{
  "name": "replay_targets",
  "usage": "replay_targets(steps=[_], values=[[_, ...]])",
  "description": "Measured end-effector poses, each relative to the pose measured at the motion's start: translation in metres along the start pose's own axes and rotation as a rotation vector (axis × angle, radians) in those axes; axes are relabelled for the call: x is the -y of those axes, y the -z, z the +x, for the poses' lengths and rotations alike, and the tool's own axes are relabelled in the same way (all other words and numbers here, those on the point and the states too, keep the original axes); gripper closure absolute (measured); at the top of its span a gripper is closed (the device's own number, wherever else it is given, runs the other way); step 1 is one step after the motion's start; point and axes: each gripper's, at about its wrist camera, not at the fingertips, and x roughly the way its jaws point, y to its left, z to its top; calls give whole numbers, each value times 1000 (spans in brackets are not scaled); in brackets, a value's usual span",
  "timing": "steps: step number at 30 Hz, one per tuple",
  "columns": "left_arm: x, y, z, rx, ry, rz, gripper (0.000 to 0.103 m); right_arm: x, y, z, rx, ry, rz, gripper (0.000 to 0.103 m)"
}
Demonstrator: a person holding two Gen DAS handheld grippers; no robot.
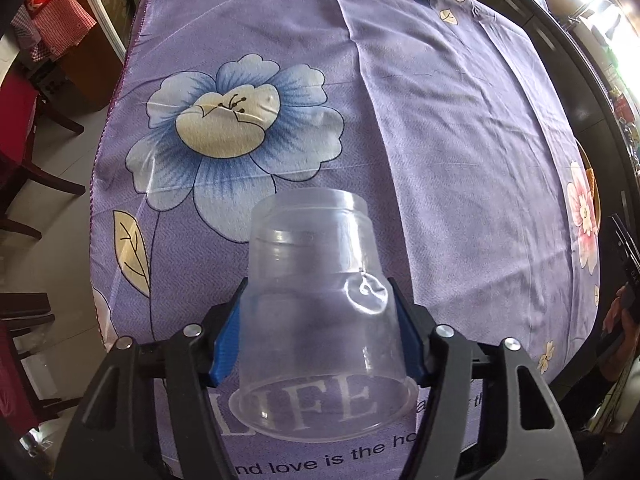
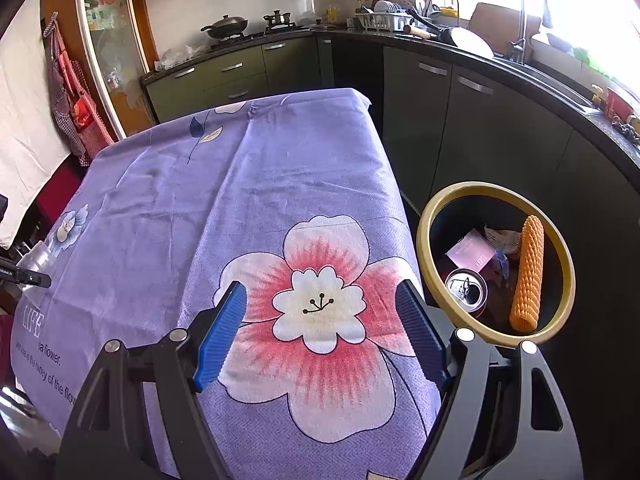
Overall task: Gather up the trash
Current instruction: 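Grasp the clear plastic cup with the left gripper, then carry the plastic cup over the trash bin and open the left gripper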
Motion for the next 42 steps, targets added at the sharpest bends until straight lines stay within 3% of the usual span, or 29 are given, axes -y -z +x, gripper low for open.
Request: replay_targets(steps=[8,19,32,42], values=[[29,1,-24,78,26,87,44,3,2,0,-1,-9,11,27],[160,-30,-57,302,29,364,44,33,9,-26,43,25,73,27],[389,-85,-1,302,163,694,44,147,45,-70,69,159,284,27],[531,-105,59,228,241,812,43,198,70,-81,60,197,382,27]])
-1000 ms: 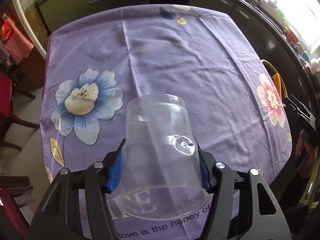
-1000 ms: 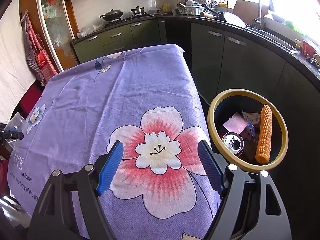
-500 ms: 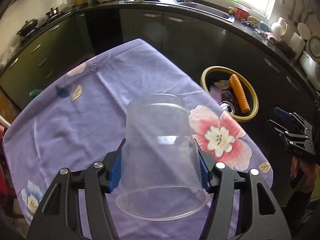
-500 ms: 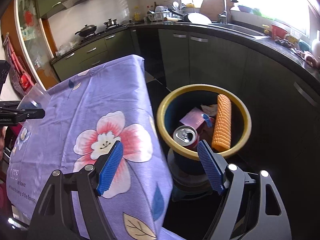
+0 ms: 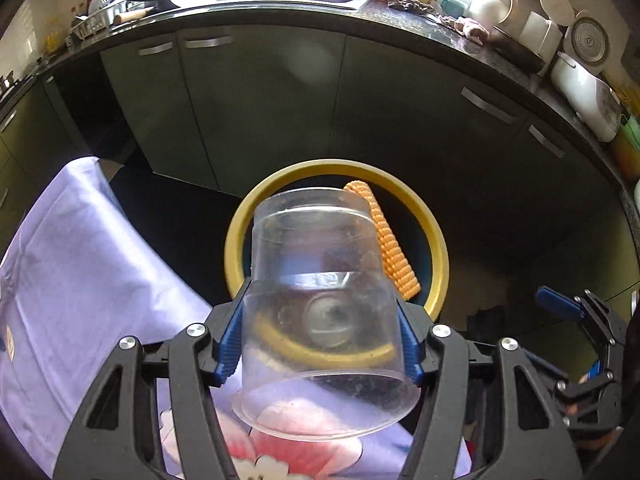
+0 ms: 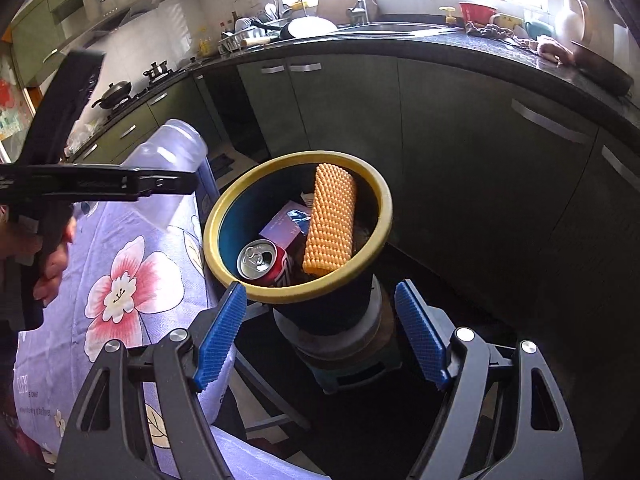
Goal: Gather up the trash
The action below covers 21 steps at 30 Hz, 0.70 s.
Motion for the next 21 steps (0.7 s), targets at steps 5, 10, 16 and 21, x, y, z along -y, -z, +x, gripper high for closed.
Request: replay_targets(steps=[5,10,16,21], values=[[8,-18,46,-64,-9,-15,30,8,0,-6,11,10,17,27],[-6,-17,37,-28,-12,-52,23,-2,0,-14,24,1,6,27],[-18,26,-64,189,-10,-65,12,-25,3,-23,45,-33,-31,27],[-30,106,-158,367,-58,-113,7,-57,8,-30,60,-90,-75,26]])
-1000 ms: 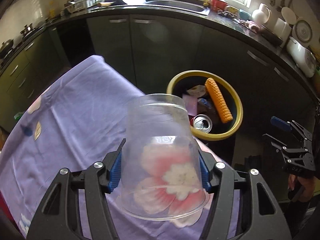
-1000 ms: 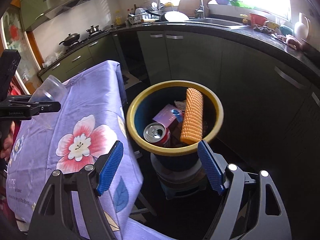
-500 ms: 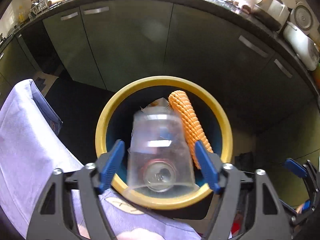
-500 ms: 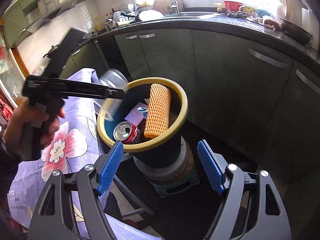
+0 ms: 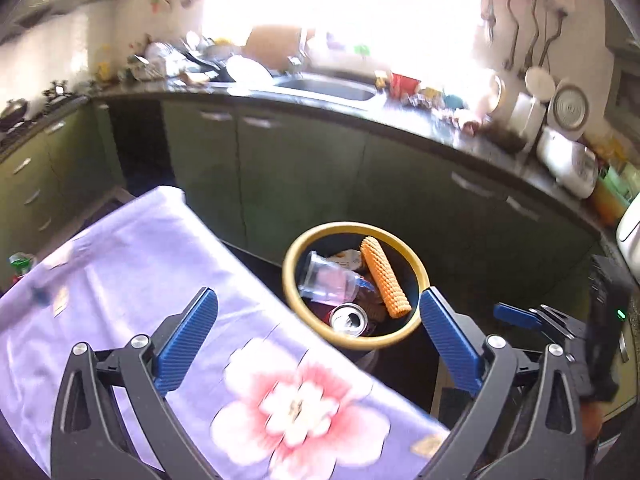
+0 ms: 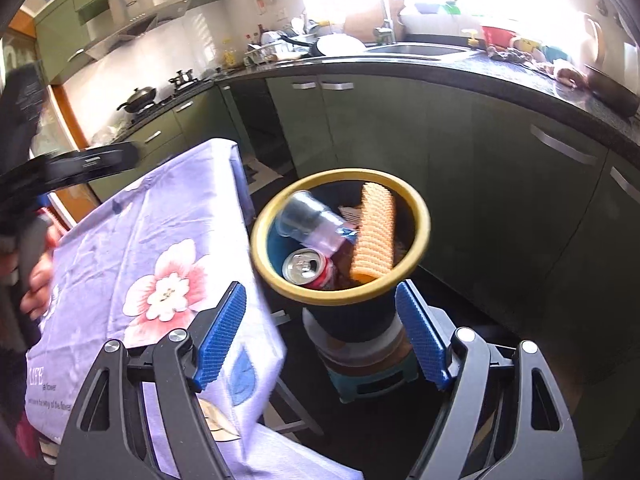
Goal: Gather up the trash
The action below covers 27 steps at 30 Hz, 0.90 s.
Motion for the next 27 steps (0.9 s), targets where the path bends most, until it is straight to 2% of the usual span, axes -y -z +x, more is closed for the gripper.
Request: replay_targets(steps=[3,7,12,15,18,22,27], values=[[-18,30,-61,72,-86,-43,7,-23,4,-3,2,-32,-45,19],[-48,73,-137,153,-202,-140,7,-55,8,-13,22,-58,-116,17],[-71,116,-209,249,-391,-228,7,-89,12,-30,58,-91,-188,12],[-74,134,-239,274,-492,-251,7,-104,14,-43,82,-103,-221,11],[-78,152,-262,287,-556,-285,7,-118,18,-56,104,-103,-248,11],[-78,173,-283,301,-598,-317,7,-133,25,-74,136,-97,-276,8],[-71,189,-297,322,-651,-301,7,-141,32,-94,172,-90,-291,5]])
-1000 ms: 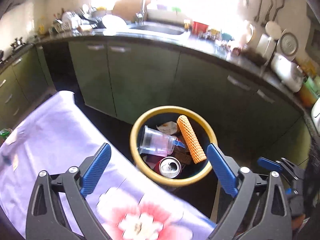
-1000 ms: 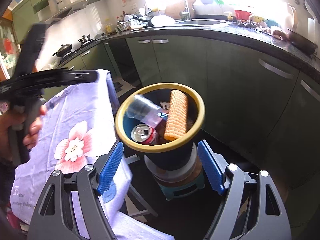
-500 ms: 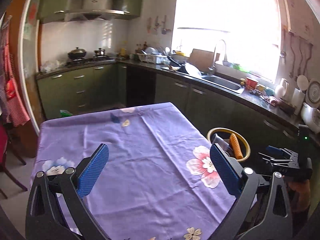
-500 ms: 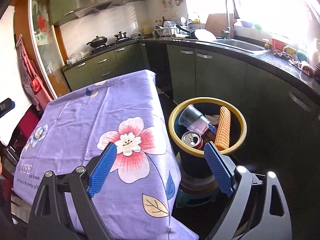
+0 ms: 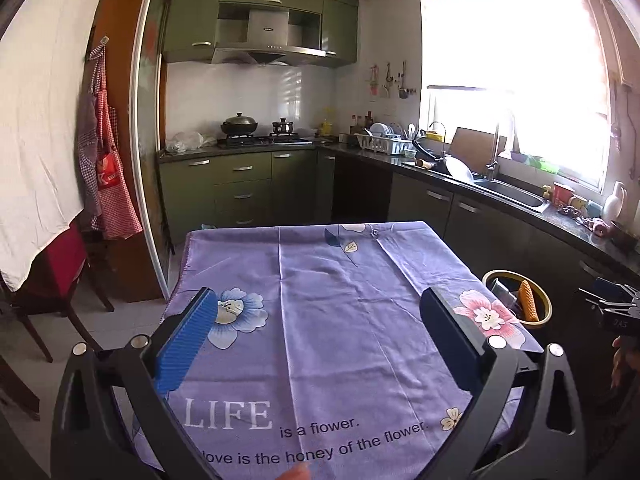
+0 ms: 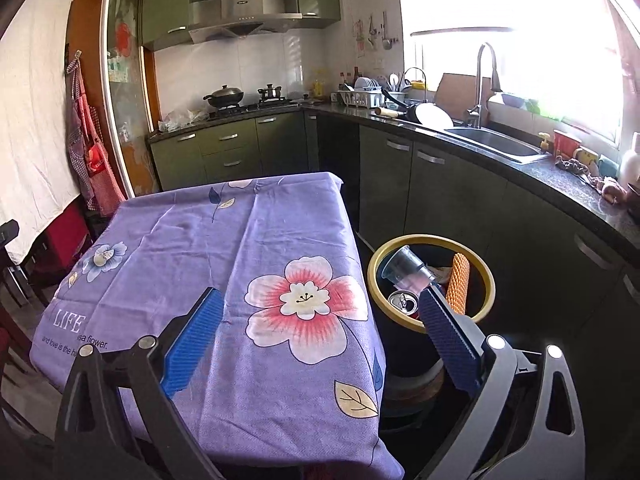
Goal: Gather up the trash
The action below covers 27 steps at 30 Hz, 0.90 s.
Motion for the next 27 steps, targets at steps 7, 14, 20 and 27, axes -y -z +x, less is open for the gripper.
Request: replay_targets(steps=[7,14,20,27], values=[[-7,10,-15,23,-19,-14,7,-4,6,-11,14,18,-3,5],[-7,18,-15,4,-7,-26,7,-3,9,-11,14,17,-9,5],[-10,18,-16,9,-19,-28,7,-5,10,-8,11,9,-14,5],[-9,19,-15,1,-19,-20,7,-6,8,-5,8,7,-15,5]])
